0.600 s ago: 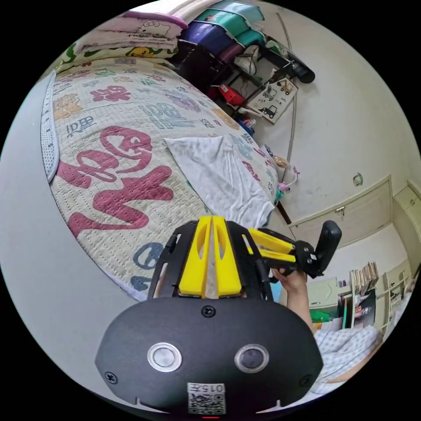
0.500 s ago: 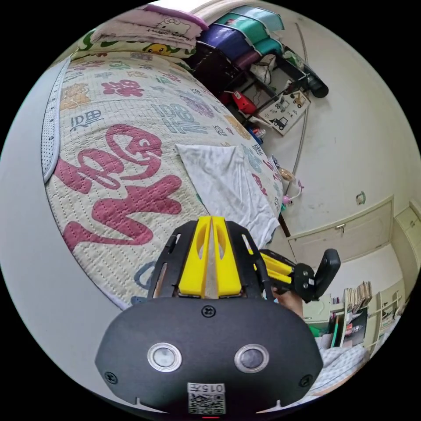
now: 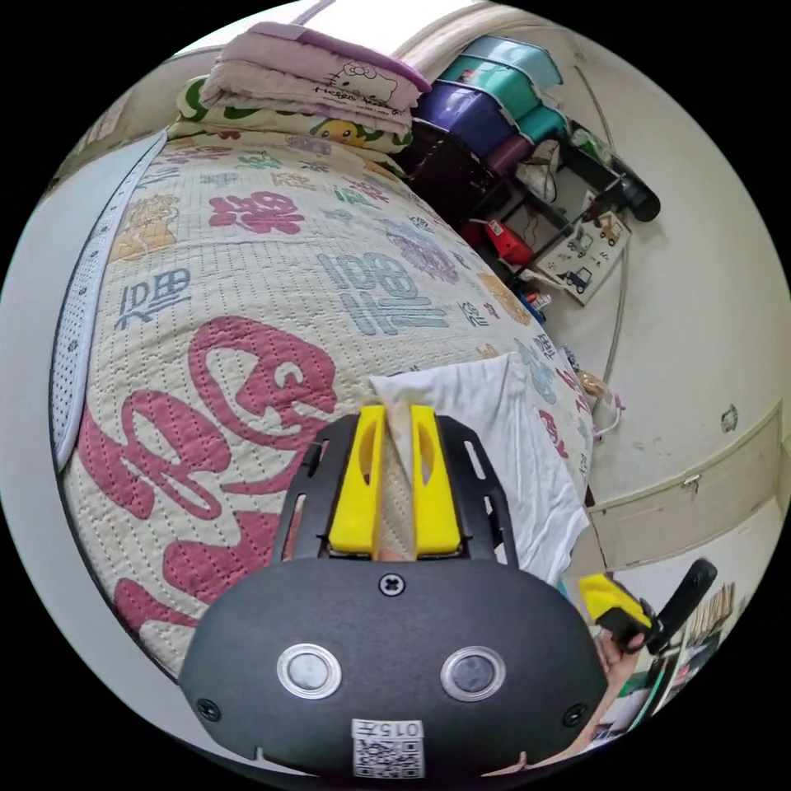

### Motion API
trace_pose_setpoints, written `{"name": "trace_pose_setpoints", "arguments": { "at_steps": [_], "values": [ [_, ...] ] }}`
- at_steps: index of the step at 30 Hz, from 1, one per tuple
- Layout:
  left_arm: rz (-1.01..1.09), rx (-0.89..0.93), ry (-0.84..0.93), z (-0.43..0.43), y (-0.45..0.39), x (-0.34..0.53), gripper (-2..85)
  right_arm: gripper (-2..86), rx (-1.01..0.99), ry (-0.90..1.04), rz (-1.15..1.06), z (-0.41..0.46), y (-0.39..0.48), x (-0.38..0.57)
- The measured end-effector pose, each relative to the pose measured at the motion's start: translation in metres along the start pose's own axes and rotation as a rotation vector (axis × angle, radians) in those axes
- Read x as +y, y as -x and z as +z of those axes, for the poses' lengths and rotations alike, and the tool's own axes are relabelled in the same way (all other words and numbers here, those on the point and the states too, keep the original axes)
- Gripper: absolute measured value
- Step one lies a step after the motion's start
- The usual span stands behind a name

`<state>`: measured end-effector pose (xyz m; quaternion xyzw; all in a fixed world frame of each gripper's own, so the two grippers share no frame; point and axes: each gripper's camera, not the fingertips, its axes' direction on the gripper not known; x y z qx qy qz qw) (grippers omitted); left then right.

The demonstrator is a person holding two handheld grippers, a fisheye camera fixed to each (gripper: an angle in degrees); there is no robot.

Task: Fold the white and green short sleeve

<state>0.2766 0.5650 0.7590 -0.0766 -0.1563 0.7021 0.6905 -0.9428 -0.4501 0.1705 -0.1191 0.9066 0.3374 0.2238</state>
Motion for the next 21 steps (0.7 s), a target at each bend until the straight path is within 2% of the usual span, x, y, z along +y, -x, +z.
{"name": "trace_pose_setpoints", "arguments": {
  "at_steps": [2, 7, 10, 15, 18, 21],
  "values": [
    [0.146, 0.042, -0.017, -0.003, -0.032, 0.003, 0.8, 5.8, -0.015, -0.059, 0.038, -0.022, -0.003, -0.009],
    [0.711, 0.024, 0.054, -0.012, -0.153, 0.051, -0.5, 8.2, -0.118, -0.254, 0.255, -0.070, -0.025, -0.017],
    [0.947, -0.032, 0.085, -0.013, -0.207, 0.088, -0.6, 11.2, -0.154, -0.259, 0.314, -0.090, -0.031, -0.024],
    [0.977, -0.030, 0.062, -0.016, -0.232, 0.107, -0.7, 14.0, -0.037, -0.200, 0.389, -0.123, -0.043, -0.036],
    [0.981, 0.033, 0.044, -0.025, -0.238, 0.110, -0.5, 14.1, -0.081, -0.164, 0.423, -0.133, -0.055, -0.037],
    [1.043, 0.012, 0.067, -0.026, -0.245, 0.118, 0.0, 10.6, -0.189, -0.133, 0.427, -0.137, -0.064, -0.041]
  ]
}}
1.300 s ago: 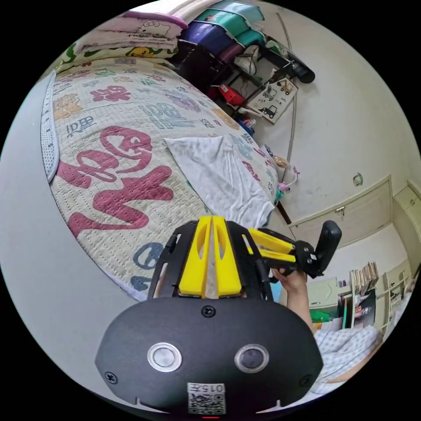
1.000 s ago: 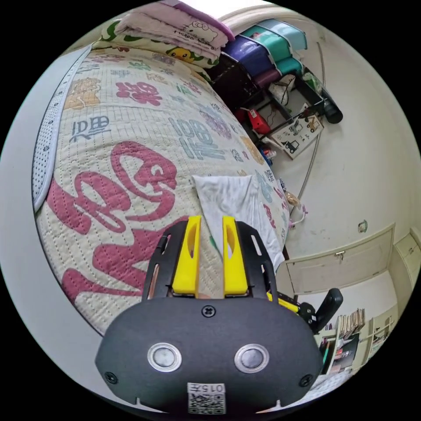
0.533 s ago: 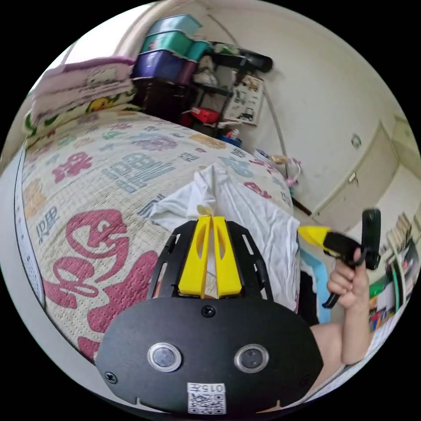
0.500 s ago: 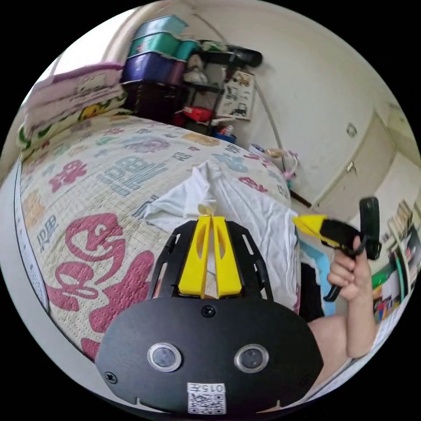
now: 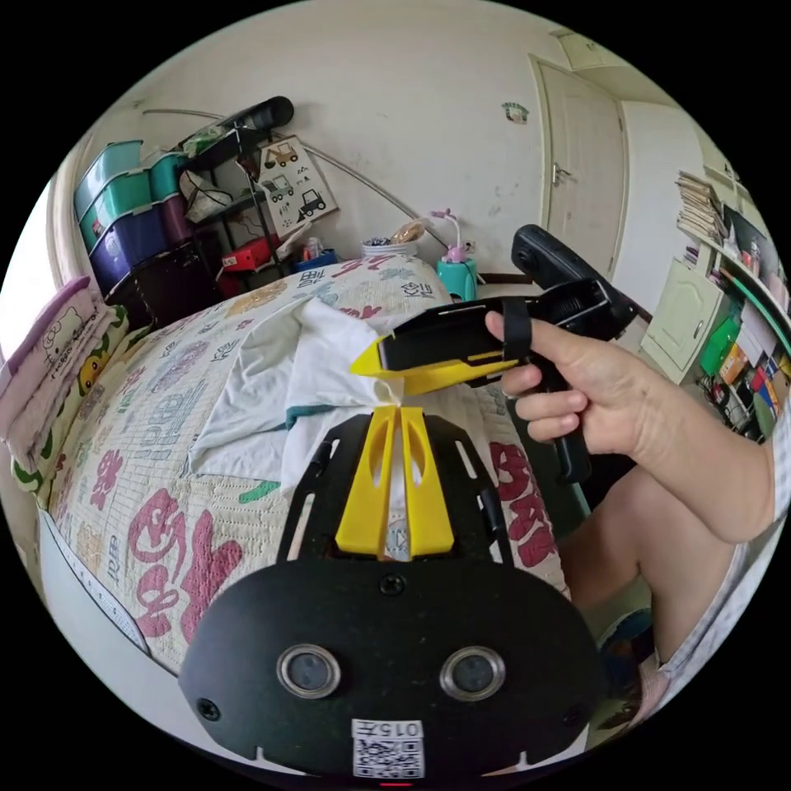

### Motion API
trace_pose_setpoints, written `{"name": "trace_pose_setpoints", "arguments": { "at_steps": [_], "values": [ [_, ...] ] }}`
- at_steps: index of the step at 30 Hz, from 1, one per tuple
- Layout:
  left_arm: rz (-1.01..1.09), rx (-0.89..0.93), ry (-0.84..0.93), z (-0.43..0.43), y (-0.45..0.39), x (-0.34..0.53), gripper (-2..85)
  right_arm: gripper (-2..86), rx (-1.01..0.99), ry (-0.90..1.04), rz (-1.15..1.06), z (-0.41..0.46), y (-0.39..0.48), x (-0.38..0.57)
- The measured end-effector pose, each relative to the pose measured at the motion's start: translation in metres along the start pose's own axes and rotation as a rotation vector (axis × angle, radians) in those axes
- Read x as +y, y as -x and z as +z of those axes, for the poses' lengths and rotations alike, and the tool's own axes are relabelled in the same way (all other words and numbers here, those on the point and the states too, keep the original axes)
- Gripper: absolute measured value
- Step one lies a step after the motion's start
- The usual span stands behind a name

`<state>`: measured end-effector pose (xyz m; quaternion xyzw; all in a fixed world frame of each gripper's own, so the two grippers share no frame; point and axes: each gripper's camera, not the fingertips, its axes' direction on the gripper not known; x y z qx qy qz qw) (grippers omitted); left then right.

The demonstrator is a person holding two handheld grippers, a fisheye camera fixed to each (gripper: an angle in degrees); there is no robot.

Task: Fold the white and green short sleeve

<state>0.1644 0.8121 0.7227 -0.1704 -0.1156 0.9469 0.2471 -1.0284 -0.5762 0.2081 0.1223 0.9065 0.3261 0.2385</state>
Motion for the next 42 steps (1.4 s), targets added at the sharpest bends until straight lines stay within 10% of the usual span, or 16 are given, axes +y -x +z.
{"name": "trace_pose_setpoints", "arguments": {
  "at_steps": [5, 13, 26, 42],
  "values": [
    [-0.079, 0.281, 0.074, -0.022, 0.033, 0.016, 2.2, 4.7, 0.069, -0.001, 0.020, -0.018, 0.003, -0.003],
    [-0.661, 0.003, 0.117, -0.045, 0.210, 0.076, 10.2, 4.5, -0.031, -0.128, 0.062, -0.059, -0.006, 0.017],
    [-0.778, -0.039, 0.102, -0.048, 0.192, 0.139, 2.3, 4.3, -0.031, -0.154, 0.006, -0.053, -0.024, 0.080],
    [-0.619, -0.479, -0.292, -0.571, -0.027, 0.303, 0.4, 3.9, 0.048, -0.250, -0.370, -0.059, 0.022, 0.274]
  ]
}}
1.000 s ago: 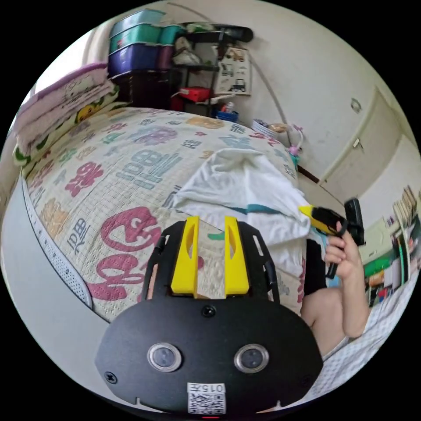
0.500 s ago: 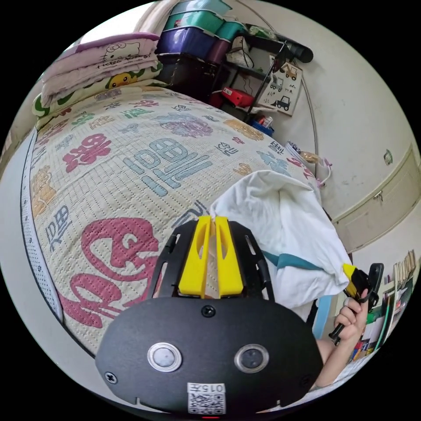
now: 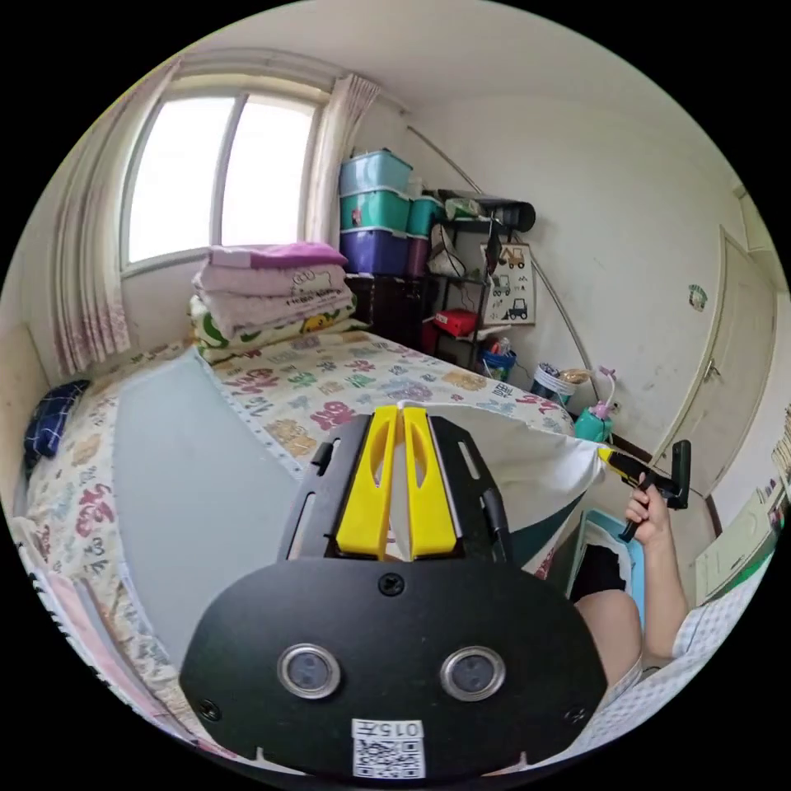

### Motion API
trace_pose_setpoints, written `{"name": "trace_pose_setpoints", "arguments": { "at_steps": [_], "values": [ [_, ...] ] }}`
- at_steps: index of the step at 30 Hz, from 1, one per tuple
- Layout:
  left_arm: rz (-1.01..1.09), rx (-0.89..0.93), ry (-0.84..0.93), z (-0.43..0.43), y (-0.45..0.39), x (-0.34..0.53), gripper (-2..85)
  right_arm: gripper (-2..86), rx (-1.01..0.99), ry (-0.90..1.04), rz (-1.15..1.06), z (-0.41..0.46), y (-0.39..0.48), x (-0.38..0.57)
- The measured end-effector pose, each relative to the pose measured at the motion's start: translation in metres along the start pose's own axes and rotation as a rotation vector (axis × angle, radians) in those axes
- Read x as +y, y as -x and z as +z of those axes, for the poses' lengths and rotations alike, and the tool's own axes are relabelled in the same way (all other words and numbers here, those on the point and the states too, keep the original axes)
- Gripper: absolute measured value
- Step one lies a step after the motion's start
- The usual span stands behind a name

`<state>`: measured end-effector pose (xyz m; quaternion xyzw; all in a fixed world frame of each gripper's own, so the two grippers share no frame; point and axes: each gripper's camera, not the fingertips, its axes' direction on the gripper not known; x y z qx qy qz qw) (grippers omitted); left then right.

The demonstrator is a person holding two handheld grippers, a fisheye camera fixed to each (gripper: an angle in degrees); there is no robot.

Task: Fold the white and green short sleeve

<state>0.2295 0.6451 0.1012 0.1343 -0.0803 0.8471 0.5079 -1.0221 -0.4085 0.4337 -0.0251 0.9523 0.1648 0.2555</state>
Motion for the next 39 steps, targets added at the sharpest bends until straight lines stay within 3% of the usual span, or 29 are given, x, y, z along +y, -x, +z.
{"name": "trace_pose_setpoints", "arguments": {
  "at_steps": [4, 10, 18, 23, 31, 39],
  "values": [
    [0.011, -0.139, -0.133, -0.195, 0.037, 0.047, 0.4, 3.9, 0.002, 0.047, -0.194, 0.002, 0.078, 0.042],
    [-0.020, -0.205, -0.289, -0.402, 0.053, 0.147, 0.3, 4.1, -0.123, 0.086, -0.427, 0.009, 0.168, 0.116],
    [-0.144, -0.227, -0.366, -0.532, 0.065, 0.272, 0.3, 3.9, -0.235, 0.167, -0.588, 0.049, 0.216, 0.201],
    [-0.179, -0.289, -0.225, -0.507, 0.085, 0.315, 0.4, 3.9, -0.151, 0.300, -0.628, 0.149, 0.209, 0.237],
    [-0.208, -0.512, 0.207, -0.309, 0.146, 0.358, 0.5, 4.3, 0.112, 0.649, -0.489, 0.456, 0.124, 0.306],
    [-0.139, -0.647, 0.396, -0.230, 0.155, 0.378, 0.6, 4.3, 0.232, 0.763, -0.484, 0.620, 0.067, 0.344]
  ]
}}
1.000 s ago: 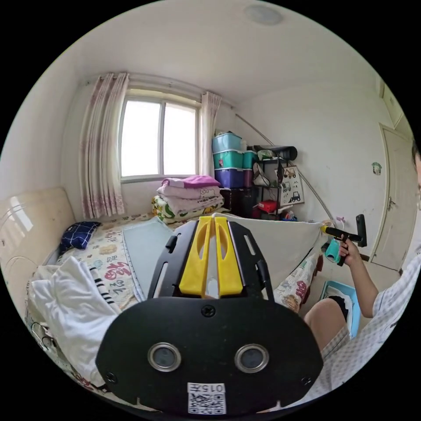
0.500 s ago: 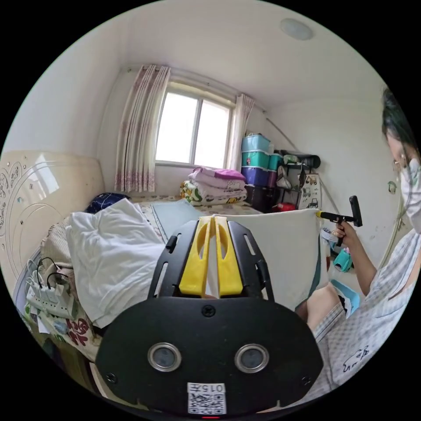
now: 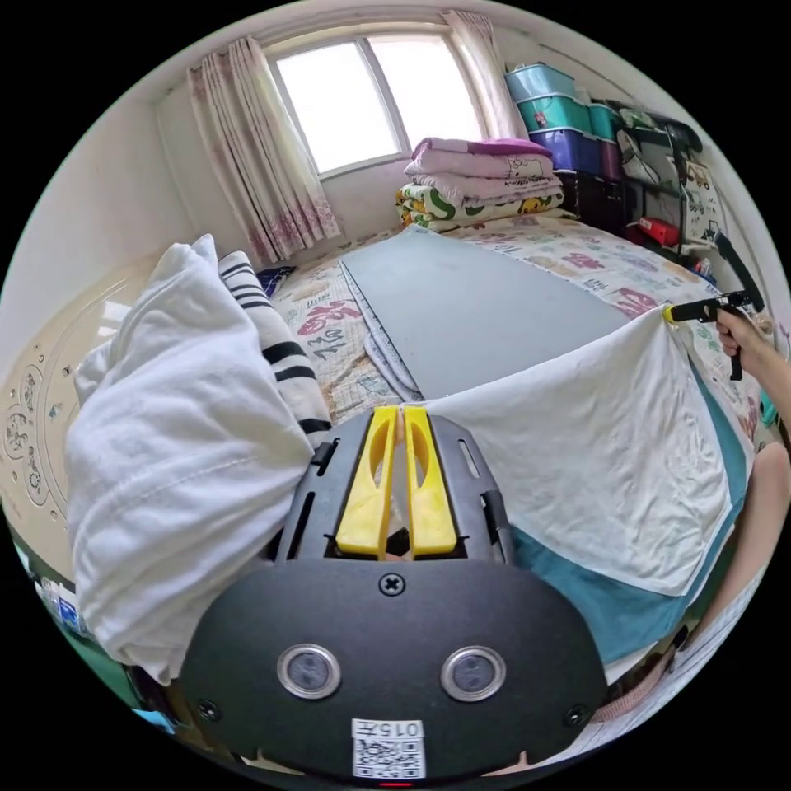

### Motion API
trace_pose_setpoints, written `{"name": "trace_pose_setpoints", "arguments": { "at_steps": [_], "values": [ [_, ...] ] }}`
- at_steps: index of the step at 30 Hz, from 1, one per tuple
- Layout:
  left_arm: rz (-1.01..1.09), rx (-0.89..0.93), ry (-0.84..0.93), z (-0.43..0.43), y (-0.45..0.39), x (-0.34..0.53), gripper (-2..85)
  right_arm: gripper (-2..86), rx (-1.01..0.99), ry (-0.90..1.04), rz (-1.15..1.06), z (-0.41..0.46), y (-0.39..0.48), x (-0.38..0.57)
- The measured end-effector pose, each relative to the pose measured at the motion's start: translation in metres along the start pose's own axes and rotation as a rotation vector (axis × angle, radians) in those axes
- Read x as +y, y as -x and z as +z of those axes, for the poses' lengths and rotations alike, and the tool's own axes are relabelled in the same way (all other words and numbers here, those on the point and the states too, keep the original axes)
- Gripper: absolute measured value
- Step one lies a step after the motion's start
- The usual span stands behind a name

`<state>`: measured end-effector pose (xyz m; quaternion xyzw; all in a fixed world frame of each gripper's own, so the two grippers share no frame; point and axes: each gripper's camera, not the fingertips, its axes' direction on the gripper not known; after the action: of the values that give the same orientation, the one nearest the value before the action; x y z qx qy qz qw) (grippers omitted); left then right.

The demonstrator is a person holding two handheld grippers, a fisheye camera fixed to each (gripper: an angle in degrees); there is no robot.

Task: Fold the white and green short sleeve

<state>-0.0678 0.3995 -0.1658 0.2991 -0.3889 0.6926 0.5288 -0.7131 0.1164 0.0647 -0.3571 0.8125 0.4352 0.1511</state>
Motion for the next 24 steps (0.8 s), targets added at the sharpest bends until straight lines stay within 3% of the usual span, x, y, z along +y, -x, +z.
{"name": "trace_pose_setpoints", "arguments": {
  "at_steps": [9, 14, 20, 24],
  "values": [
    [0.049, -0.152, 0.050, 0.015, -0.027, 0.017, 0.6, 7.2, 0.064, 0.031, 0.022, 0.088, -0.031, -0.044],
    [0.005, 0.015, -0.008, -0.005, -0.013, 0.036, 0.6, 8.7, 0.010, -0.048, 0.053, 0.071, -0.070, -0.024],
    [0.115, 0.235, -0.208, -0.078, -0.018, 0.100, 1.5, 8.0, -0.182, -0.331, -0.055, 0.006, -0.107, 0.070],
    [0.099, 0.240, -0.369, -0.110, -0.017, 0.176, 2.6, 10.6, 0.050, -0.675, 0.022, -0.017, -0.112, 0.156]
  ]
}}
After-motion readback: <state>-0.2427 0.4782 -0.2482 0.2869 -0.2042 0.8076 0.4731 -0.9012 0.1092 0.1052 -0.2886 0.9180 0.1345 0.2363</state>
